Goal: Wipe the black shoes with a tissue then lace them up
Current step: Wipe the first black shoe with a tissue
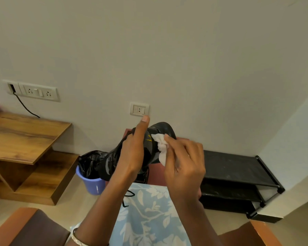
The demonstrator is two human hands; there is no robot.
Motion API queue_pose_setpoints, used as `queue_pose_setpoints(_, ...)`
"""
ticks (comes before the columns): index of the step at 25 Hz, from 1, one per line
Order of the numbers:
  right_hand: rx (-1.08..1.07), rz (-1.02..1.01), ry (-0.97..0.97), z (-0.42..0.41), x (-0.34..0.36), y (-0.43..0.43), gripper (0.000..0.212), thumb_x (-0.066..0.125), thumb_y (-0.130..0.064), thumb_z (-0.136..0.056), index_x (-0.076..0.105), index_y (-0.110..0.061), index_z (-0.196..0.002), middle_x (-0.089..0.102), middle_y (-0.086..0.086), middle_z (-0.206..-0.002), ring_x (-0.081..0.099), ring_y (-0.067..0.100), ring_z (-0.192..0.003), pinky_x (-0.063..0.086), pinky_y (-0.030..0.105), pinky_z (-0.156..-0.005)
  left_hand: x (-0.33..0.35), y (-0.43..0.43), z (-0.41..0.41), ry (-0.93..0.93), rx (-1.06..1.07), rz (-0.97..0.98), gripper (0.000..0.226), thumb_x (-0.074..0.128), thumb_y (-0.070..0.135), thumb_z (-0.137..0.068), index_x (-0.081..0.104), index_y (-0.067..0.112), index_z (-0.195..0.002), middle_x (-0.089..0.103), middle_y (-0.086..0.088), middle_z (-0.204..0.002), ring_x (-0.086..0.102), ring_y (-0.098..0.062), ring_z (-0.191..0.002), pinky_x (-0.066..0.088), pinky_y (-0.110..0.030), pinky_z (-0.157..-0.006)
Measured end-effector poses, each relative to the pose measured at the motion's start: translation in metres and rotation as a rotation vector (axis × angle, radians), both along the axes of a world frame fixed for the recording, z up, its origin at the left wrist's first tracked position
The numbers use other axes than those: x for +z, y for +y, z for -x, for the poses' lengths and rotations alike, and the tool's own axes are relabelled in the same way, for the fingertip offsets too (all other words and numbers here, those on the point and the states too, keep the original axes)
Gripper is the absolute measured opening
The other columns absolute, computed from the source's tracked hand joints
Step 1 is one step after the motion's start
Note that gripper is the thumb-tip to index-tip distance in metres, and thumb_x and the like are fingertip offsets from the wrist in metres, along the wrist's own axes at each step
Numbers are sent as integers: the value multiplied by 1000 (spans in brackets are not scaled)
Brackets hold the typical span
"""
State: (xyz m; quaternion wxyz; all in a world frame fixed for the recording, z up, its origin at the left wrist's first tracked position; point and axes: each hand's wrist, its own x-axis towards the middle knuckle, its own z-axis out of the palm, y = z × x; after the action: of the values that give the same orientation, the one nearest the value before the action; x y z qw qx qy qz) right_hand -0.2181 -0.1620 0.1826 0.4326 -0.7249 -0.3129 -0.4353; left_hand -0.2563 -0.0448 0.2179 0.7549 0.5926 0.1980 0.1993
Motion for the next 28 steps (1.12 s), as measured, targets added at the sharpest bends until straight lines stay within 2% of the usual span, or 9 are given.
queue_pose_setpoints(2,1,68,55,-1,20,9,19,63,-17,-96,77,-10,-106,68,3,-94,53,13,-92,42,17,-79,0,-10,1,11,-15,-175,95,44,97,-65,72,11,-94,73,-17,-93,69,-34,-94,51,-56,-93)
queue_pose_setpoints(5,-80,175,131,-11,35,15,34,45,-34,-99,75,-19,-104,66,-1,-98,50,16,-96,41,29,-77,3,-24,7,-7,38,-416,91,34,86,-76,63,0,-79,65,-19,-70,60,-25,-65,51,-51,-74)
queue_pose_setpoints(9,-110,194,140,-11,22,0,24,50,-32,-99,72,-29,-107,62,-7,-102,44,12,-101,36,34,-80,1,-23,13,17,155,-604,89,27,92,-75,42,5,-60,46,-4,-53,45,-17,-52,47,-47,-63)
queue_pose_setpoints(12,-80,82,105,3,-1,-11,20,61,-22,-96,72,-24,-113,64,-5,-101,44,8,-103,41,36,-84,2,-23,13,45,186,-603,90,20,95,-74,42,10,-54,47,2,-48,46,-13,-50,45,-41,-60)
queue_pose_setpoints(14,-87,16,51,11,-14,-12,24,68,-14,-90,71,-21,-113,67,0,-98,41,3,-105,43,33,-83,6,-25,14,48,198,-550,80,17,90,-74,38,19,-43,44,8,-41,42,-7,-46,36,-35,-57)
queue_pose_setpoints(17,-98,1,29,16,-13,-10,32,74,-8,-83,69,-23,-111,66,-2,-97,41,5,-105,39,31,-82,11,-24,16,45,217,-538,73,11,86,-71,32,22,-43,40,4,-42,38,-13,-49,38,-40,-64)
queue_pose_setpoints(21,-99,121,110,1,24,-5,20,66,-18,-90,76,-28,-105,65,-7,-95,48,14,-99,30,30,-81,5,-20,15,20,195,-538,85,-4,94,-66,31,23,-38,34,5,-40,32,-19,-51,33,-39,-61)
queue_pose_setpoints(26,-40,508,349,-23,69,7,23,58,-23,-99,75,-36,-109,65,-7,-106,52,20,-107,25,33,-80,2,-20,18,-10,148,-628,87,-5,101,-59,40,28,-41,35,4,-42,32,-18,-50,30,-39,-58)
queue_pose_setpoints(28,17,439,298,-21,66,6,23,59,-19,-97,76,-30,-107,66,-4,-102,53,23,-104,33,35,-78,3,-17,16,1,175,-545,87,-1,102,-58,38,27,-40,39,3,-46,37,-22,-53,36,-44,-62)
